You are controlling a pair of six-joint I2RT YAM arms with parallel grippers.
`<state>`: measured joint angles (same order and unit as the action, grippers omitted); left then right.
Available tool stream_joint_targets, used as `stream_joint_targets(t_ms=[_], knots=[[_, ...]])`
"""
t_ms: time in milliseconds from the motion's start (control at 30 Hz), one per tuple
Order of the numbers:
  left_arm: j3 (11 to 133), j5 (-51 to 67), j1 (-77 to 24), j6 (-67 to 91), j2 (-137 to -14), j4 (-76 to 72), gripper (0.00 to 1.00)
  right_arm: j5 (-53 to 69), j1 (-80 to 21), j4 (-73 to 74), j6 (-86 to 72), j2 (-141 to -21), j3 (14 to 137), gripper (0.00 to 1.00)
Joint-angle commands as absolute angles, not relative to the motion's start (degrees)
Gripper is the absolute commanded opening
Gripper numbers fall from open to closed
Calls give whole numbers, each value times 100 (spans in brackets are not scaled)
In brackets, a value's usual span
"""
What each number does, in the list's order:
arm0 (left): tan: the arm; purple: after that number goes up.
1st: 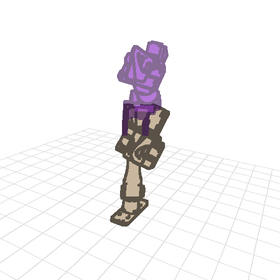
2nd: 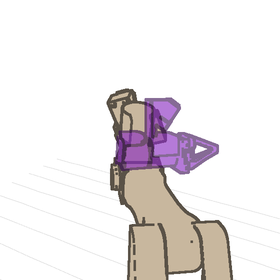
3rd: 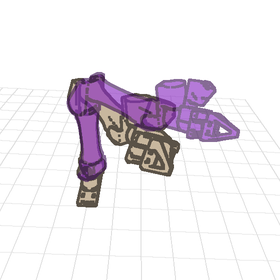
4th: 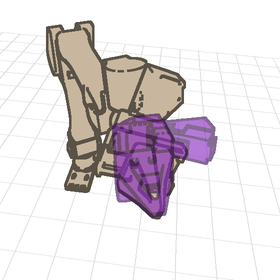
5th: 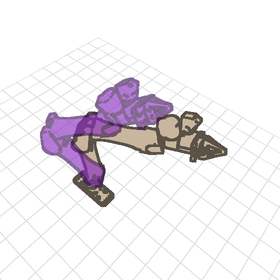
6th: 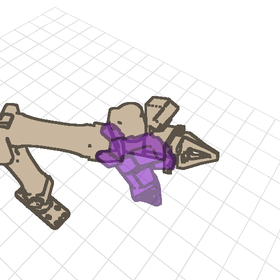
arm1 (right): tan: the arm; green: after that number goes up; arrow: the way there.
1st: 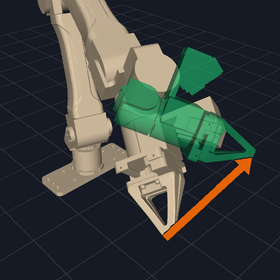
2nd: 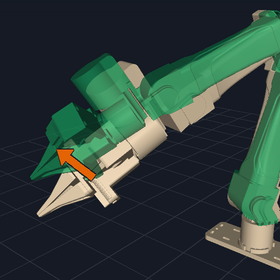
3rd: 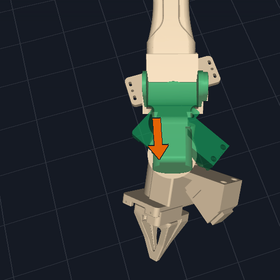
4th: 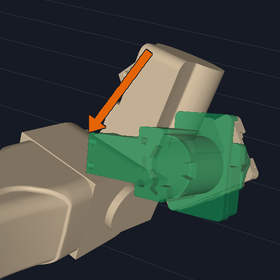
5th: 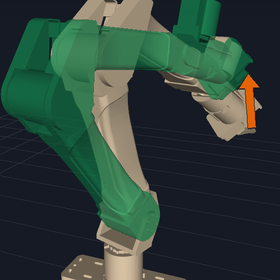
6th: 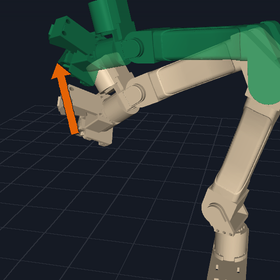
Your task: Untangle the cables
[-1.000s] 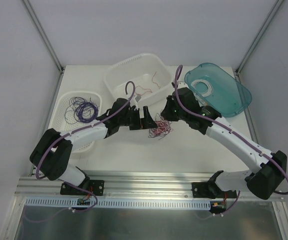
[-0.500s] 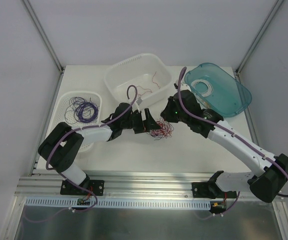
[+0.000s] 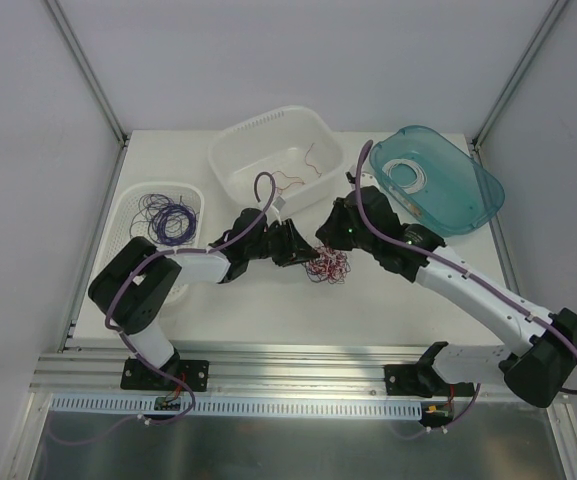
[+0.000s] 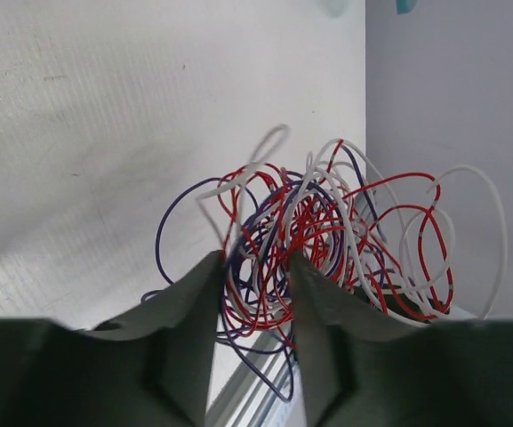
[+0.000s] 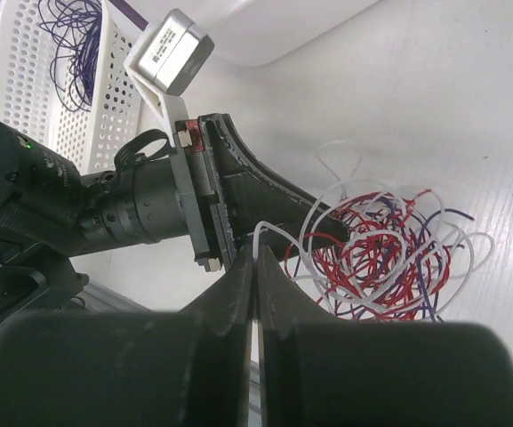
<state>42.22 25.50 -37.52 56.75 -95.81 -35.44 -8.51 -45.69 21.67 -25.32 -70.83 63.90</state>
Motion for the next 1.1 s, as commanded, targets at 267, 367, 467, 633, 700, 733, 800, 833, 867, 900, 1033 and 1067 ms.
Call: stream_joint_targets(t_ms=[267,367,467,633,700,733,800,833,867,900,1033,1067], knots=[[4052,2304,-3779,5652,-9510,-3686,0,-957,-4597,2301,-2321,-6680,6767,1],[4244,1578,-3779,5038,-9169,-2224,0,-1133,-4509,2792,-2013,-6653,7232,1],[4482,793,-3779,4466,-8922,-1128,0,-1291,-4351,3189,-1592,-6539,7751,1],[4500,-280,-3683,4140,-8394,208,0,-1064,-3623,3708,-1126,-6302,8453,1],[4535,-596,-3622,4087,-8262,683,0,-985,-3307,3840,-994,-6249,8700,1],[4544,-676,-3595,4026,-8236,825,0,-854,-3209,3876,-871,-6223,8814,1],[4553,-799,-3525,3990,-8174,1036,0,-748,-3007,3981,-783,-6144,9157,1],[4544,-869,-3446,3973,-8183,1229,0,-634,-2814,3990,-756,-6126,9254,1],[4544,-879,-3402,3964,-8174,1309,0,-589,-2717,4008,-669,-6109,9472,1],[4535,-879,-3349,3973,-8183,1397,0,-580,-2629,4017,-642,-6100,9570,1],[4448,-852,-3121,3999,-8174,1634,0,-737,-2163,3955,-440,-6073,9913,1],[4430,-861,-3042,4008,-8174,1730,0,-712,-2066,3946,-439,-6073,9984,1]])
